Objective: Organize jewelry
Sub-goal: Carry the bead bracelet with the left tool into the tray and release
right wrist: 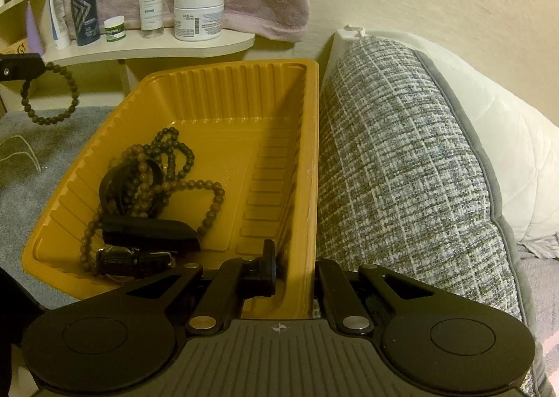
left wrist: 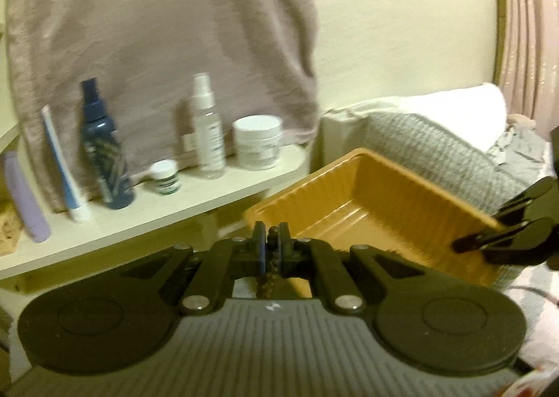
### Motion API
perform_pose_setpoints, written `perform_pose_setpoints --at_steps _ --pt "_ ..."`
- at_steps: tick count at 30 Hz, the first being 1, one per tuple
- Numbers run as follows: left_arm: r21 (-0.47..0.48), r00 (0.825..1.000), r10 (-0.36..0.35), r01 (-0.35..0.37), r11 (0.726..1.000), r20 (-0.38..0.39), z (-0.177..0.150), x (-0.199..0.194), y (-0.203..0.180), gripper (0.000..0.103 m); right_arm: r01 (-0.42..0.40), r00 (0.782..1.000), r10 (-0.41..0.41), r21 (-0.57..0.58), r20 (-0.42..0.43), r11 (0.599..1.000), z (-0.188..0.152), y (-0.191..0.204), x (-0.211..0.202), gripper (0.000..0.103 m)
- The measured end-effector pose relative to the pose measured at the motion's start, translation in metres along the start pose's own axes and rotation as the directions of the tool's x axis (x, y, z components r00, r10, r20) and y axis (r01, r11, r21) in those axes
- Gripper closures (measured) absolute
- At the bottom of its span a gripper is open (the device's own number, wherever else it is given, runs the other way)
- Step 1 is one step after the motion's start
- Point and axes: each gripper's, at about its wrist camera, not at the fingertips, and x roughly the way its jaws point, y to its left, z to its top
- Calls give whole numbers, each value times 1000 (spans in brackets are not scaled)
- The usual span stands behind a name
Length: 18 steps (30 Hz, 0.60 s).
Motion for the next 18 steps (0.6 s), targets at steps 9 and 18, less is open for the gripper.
perform_pose_setpoints --at_steps 9,18 --pt "26 995 -104 104 994 12 7 6 -43 98 0 1000 0 1 1 1000 0 0 0 98" --pt "52 988 -153 154 987 -8 5 16 -69 98 -2 1000 2 2 0 1000 0 1 0 98"
